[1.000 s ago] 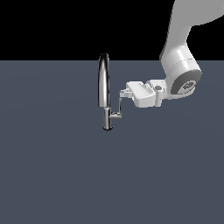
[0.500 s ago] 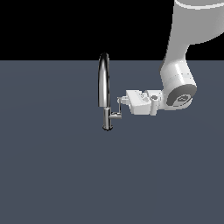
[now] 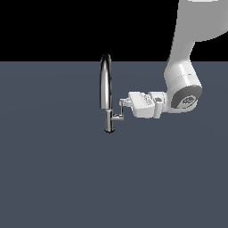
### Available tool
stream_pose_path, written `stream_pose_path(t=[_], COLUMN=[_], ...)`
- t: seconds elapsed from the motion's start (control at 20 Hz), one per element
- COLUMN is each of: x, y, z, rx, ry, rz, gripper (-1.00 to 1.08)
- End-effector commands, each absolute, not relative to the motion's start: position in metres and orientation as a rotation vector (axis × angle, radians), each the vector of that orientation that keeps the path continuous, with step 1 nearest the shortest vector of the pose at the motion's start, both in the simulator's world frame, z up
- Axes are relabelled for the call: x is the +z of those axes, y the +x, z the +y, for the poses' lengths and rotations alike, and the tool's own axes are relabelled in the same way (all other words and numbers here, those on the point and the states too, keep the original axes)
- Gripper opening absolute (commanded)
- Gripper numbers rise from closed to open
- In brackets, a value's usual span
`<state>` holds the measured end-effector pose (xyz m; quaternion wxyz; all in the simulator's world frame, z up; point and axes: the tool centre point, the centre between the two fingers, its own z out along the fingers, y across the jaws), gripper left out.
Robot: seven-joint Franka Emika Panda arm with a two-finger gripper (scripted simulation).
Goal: Turn on the faucet by rotating a designated handle.
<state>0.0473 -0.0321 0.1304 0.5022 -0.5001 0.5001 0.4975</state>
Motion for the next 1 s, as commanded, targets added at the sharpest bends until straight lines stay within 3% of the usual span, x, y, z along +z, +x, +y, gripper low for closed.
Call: stream_pose_path(t=[0.0,0.95], x=[0.132,0.127], y=[0.041,-0.006], z=[-0.032,-0.028], rx=[1.202,1.202], ry=[-1.208,-1.21], rz=[1.208,1.205], gripper=[-1.0,-1.0])
